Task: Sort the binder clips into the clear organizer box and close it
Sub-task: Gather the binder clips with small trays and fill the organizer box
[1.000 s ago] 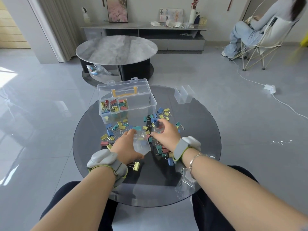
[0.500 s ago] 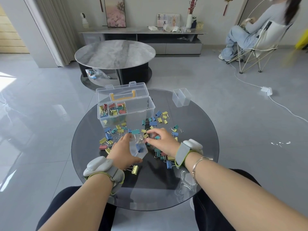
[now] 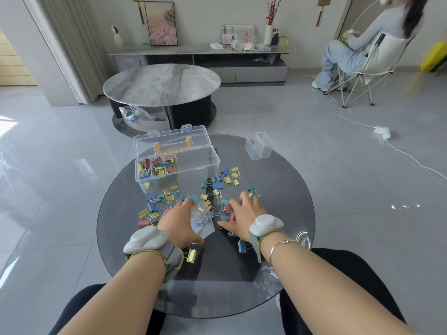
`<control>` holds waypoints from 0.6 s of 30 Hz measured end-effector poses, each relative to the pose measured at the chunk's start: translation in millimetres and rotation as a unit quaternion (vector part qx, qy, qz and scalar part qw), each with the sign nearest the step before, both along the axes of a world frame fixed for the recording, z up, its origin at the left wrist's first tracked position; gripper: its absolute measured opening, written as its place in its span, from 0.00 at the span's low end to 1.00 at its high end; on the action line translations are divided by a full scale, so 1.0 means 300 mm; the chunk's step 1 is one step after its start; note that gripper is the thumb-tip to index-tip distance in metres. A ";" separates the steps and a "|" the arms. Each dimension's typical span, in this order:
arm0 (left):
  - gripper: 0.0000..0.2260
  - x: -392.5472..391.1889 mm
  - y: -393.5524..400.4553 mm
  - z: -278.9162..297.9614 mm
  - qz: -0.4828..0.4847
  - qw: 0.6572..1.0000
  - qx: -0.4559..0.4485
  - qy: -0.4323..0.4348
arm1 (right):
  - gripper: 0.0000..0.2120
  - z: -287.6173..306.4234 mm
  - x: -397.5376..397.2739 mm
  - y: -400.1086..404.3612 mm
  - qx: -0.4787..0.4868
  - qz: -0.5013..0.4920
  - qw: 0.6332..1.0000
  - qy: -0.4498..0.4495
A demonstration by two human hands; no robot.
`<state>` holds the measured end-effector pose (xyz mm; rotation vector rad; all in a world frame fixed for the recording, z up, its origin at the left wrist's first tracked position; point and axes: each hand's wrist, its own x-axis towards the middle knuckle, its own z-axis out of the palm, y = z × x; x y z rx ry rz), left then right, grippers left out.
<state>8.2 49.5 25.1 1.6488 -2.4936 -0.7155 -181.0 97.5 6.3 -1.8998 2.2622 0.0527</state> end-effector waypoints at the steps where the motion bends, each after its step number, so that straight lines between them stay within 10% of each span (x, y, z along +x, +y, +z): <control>1: 0.44 -0.006 -0.002 0.003 -0.004 1.000 -0.001 -0.005 | 0.28 0.000 0.013 -0.008 -0.003 -0.007 1.000 -0.021; 8: 0.44 -0.013 -0.006 0.004 0.001 1.000 -0.011 0.000 | 0.12 0.028 0.047 -0.089 0.024 -0.034 0.992 -0.117; 18: 0.44 -0.007 0.004 -0.006 0.012 1.000 -0.009 0.010 | 0.20 0.062 0.069 -0.116 0.122 -0.037 0.990 -0.061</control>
